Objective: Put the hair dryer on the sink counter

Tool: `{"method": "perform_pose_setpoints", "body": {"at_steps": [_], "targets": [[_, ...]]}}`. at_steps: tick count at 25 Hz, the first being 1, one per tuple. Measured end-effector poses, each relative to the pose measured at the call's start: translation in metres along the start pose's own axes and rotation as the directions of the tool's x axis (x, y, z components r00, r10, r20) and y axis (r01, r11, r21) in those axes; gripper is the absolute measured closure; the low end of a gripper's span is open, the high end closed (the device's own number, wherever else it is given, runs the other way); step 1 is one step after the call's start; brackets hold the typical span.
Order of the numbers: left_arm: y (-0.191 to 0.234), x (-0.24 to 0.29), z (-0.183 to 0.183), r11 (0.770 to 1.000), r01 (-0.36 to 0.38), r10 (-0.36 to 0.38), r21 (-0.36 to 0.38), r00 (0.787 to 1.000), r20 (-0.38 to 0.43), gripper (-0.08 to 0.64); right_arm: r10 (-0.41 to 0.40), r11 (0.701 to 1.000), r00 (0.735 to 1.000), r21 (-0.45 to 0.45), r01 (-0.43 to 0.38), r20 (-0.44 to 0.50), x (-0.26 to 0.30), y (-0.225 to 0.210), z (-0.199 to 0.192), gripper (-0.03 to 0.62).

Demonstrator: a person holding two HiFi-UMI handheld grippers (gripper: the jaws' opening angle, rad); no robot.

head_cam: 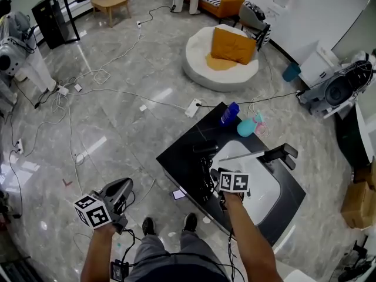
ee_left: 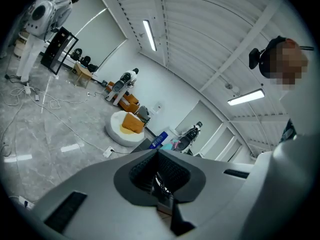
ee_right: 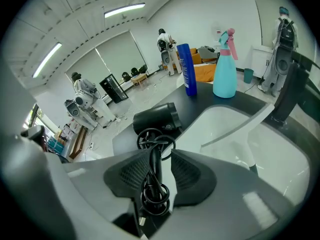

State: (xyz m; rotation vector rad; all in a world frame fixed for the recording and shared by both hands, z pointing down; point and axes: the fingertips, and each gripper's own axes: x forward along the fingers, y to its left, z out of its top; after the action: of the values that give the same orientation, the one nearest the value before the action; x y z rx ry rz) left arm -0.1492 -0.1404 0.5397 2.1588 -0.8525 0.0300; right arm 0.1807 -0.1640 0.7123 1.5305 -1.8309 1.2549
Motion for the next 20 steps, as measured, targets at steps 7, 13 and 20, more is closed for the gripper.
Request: {"method": "perform_pose_setpoints", "body": {"at_steps": [7, 13, 20], "targets": [[-0.020, -0.015, 0.012, 1.000, 0.001, -0.001, 0.023, 1.000, 0.016, 0.555, 0.010, 1.000, 0.996, -0.011, -0.009, 0.093, -0.038, 0.012, 0.023, 0.456], [-0.042, -0.027, 0.030, 0.996, 0.018, -0.022, 0.084, 0.999, 0.037, 0.555, 0.041, 0.998, 0.963, -0.060, -0.026, 0.266, -0.102, 0.029, 0.066, 0.495], [-0.075, -0.044, 0.056, 0.985, 0.036, -0.048, 0.170, 0.997, 0.067, 0.555, 0.101, 0.985, 0.890, -0.170, -0.026, 0.445, -0.200, 0.061, 0.111, 0.581]]}}
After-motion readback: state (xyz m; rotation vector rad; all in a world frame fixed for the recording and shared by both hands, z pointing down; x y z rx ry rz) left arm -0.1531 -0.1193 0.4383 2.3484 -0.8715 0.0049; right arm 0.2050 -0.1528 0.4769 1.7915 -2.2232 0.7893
